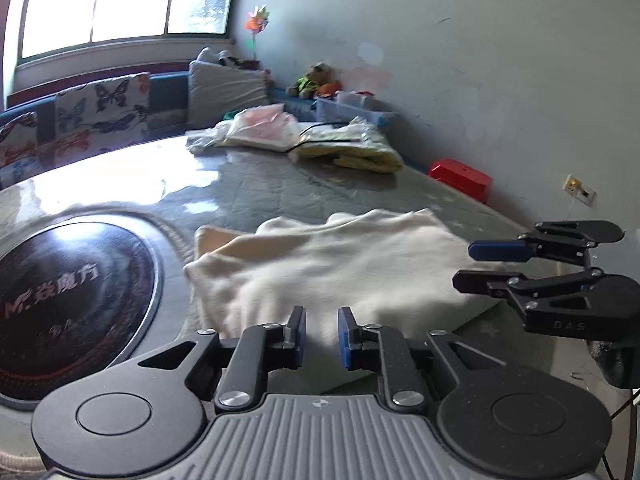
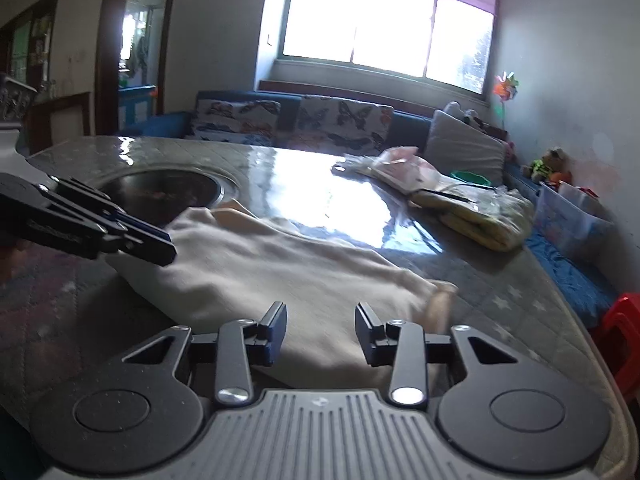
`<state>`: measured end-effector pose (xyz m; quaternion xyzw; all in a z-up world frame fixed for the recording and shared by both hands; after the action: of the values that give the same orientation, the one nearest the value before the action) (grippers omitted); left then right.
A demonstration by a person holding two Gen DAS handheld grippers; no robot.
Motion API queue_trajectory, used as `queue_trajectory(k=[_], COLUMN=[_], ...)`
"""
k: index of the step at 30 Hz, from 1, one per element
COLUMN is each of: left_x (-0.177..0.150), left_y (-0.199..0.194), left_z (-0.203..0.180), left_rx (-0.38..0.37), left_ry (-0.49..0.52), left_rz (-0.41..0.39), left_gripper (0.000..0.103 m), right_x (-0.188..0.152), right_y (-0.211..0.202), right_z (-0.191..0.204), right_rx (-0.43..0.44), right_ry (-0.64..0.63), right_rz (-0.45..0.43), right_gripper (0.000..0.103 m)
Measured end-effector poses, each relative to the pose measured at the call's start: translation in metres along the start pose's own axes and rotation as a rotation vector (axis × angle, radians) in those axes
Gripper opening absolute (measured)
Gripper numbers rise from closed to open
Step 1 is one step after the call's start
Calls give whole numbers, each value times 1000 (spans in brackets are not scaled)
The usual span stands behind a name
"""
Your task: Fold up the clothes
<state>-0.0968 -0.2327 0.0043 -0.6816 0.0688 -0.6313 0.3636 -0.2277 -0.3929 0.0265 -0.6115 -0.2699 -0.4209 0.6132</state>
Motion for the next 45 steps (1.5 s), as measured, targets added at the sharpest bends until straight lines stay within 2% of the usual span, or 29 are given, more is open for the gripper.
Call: queue_trajectory(k=[6, 9, 11, 12, 14, 16, 18, 20, 25, 33, 35, 37, 45], left_x=[-13, -13, -10, -9, -6, -5, -6, -9, -13, -18, -18, -19, -23], left_y=[-5, -10, -13, -14, -15, -15, -15, -15, -19, -24, -25, -25, -28], left_z=[3, 1, -5, -8, -16, -23, -27, -28, -31, -31, -31, -32, -33], left_rx=[-18, -24, -9, 0, 14, 33, 51, 70, 113, 158, 169, 172, 181], left_ry=[-21, -46, -56, -62, -72, -77, -89, -107, -124, -140, -140, -142, -159], left_rz=[43, 65, 80, 89, 107, 133, 154, 173, 194, 213, 218, 222, 231], left_gripper=[20, 32, 49, 51, 58, 68, 72, 77, 90, 98, 102, 103, 103], right_x=[-13, -16, -15, -14, -14, -15, -16, -16, -19, -26, -27, -27, -31], right_y=[16, 8, 2, 0, -2, -4, -6, -9, -16, -21, -23, -24, -28], right_z=[12, 14, 15, 15, 16, 17, 18, 19, 20, 19, 18, 17, 18], right_rx=[36, 38, 37, 37, 35, 23, 17, 8, -5, -34, -58, -75, -93], right_ry=[6, 9, 37, 52, 89, 101, 109, 120, 146, 190, 196, 201, 216], right_rz=[49, 54, 53, 54, 65, 69, 74, 77, 75, 79, 75, 70, 63], right_gripper=[38, 43, 46, 47, 57, 58, 63, 73, 81, 92, 99, 102, 103])
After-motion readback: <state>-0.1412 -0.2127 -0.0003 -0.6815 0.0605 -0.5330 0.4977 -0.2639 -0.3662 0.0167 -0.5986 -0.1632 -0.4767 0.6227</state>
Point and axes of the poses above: each gripper's, at about its wrist camera, not at the fingertips, and y roughly the way its jaws point, z to its left, x to its top, the point moved 4 cm from there along y, roughly the way its jaws point, and after that the axes turned 15 degrees about y, right-handed, at the moved point
